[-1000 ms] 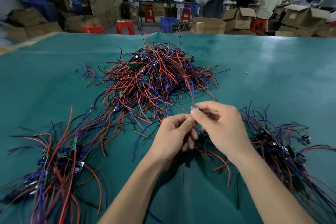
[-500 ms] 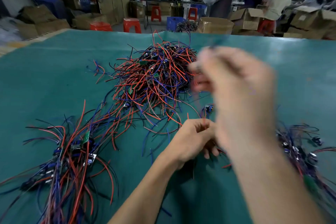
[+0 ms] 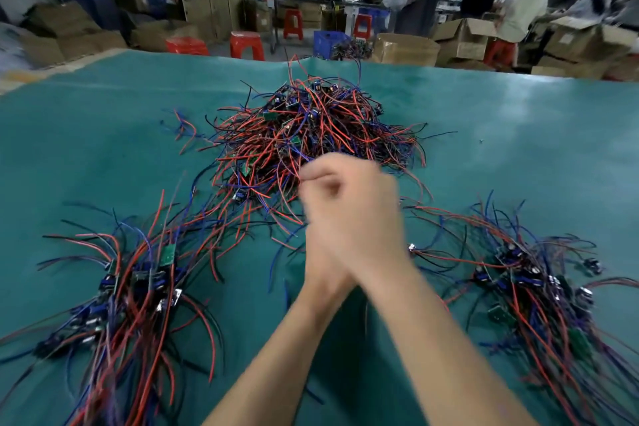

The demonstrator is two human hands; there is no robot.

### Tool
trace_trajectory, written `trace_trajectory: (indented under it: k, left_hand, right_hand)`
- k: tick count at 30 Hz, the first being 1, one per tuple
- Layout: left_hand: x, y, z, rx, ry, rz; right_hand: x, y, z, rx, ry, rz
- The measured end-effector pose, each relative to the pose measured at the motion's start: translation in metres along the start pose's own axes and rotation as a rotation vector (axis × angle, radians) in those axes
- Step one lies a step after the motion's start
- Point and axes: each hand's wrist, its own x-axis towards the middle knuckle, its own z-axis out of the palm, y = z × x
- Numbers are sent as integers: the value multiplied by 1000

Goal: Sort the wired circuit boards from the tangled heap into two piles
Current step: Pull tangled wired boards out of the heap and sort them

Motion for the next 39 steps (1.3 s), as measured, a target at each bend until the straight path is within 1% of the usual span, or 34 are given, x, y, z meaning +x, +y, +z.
trace_trajectory:
  k: [1,2,3,5,6,7,8,10,12,14,15,16,18,19,20,21,23,25,29,31,34,36,39]
  left_hand:
    - [-2,-8,5,50,-45,42]
    - [-1,-8,5,162,1,-37]
    - [1,-10,5,182,61,-104]
    - [0,-8,9,136,51,-150]
    - [0,-6,10,107,52,-160]
    - [-1,-4,11,125,52,-166]
    - [-1,-3,12,140,38,-162]
    - [-1,-5,11,143,30,-160]
    - [-2,-5,10,133,26,-172]
    - [-1,-6,10,126,23,-188]
    - [0,-5,11,110,19,-198]
    - [0,-6,11,96,11,-198]
    - [-1,-7,12,57,5,-193]
    - [-1,-7,12,41,0,-199]
    - [-1,-8,12,34,-3,-197]
    - [-1,-8,13,26,-10,-198]
    - [-2,-8,13,1,-36,-196]
    - [-2,-6,14,-31,-67,-185]
    - [-2,0,13,-181,-178,-191]
    - [-3,1,13,-247,-245,-187]
    - [-5,2,13,-360,-273,-203]
    - [-4,1,12,-447,-289,-234]
    - [-1,-2,9,-477,-354,-238]
  right_hand:
    - [-3,11,-20,23,98,36]
    - [-4,27,-36,0,130,77]
    - [-8,47,-53,-59,126,137]
    - [-14,78,-72,-229,-139,260]
    - [-16,87,-71,-277,-247,264]
    - [-18,93,-68,-295,-306,253]
    - [-20,99,-66,-302,-327,222]
    - [-22,104,-65,-291,-295,134]
    - [-23,106,-62,-222,-226,111]
    - [-23,106,-64,-67,-96,155]
    - [-23,105,-67,54,-21,194]
    - [-21,105,-71,229,56,239]
    - [-19,100,-80,725,183,332]
    - [-18,99,-83,972,215,382]
    - [-16,97,-86,1156,231,432]
    - [-16,96,-89,1271,229,480]
    - [-16,96,-92,1392,181,535]
    - [-16,98,-91,1384,126,534]
    - [-20,97,-67,1019,40,472]
    - [-23,96,-54,959,11,462]
    - [-25,97,-42,899,9,464]
    - [-25,97,-40,902,20,483]
    - [-24,95,-41,1102,36,535]
